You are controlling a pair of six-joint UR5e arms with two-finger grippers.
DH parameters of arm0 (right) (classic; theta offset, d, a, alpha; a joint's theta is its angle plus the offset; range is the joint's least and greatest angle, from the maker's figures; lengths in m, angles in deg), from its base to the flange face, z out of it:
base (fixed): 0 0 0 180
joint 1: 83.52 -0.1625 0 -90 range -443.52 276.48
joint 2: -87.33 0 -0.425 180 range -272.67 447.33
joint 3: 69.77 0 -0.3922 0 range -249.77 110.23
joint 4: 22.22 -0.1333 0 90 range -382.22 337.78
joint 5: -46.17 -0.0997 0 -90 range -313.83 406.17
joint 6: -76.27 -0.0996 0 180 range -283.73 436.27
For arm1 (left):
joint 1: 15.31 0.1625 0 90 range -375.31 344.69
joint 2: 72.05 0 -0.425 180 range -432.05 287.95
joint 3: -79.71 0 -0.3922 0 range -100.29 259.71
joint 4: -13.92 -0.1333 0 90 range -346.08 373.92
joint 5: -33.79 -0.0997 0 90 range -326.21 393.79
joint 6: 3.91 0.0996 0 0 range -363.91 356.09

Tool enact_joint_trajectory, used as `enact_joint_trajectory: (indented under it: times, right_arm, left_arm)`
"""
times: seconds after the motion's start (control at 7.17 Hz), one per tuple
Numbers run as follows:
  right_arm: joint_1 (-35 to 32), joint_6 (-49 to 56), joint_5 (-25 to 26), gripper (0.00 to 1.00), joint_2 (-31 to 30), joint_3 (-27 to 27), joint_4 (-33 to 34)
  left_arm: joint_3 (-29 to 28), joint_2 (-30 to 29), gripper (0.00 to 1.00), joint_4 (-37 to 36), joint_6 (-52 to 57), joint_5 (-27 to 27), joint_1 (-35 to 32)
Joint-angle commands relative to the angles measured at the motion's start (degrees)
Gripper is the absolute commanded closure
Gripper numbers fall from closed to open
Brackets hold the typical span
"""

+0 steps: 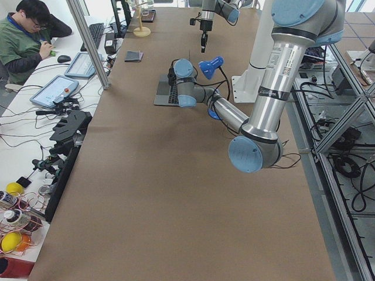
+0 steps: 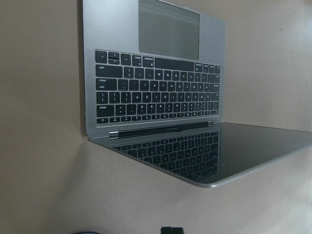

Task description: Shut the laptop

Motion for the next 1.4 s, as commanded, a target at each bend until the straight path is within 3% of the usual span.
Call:
enact_joint_trajectory:
  times: [0.0,0.98,1.26]
  right_arm:
    - [-1.9,0.2,0.0,1.00,1.9,2.6,0.1]
    - [-4.8,0.9,0.0,1.00,3.7,5.8,0.1]
    - [-6.5,0.9,-0.5,1.00,6.1,9.3,0.1]
  left_arm:
    - [-0.4,-1.3,1.00,0.0,-1.3,-0.5,0.5]
    - [-2.6,-3.8,1.00,-0.4,-1.3,-2.4,1.8]
    - [-3.8,-4.8,1.00,-0.5,-1.2,-2.4,1.8]
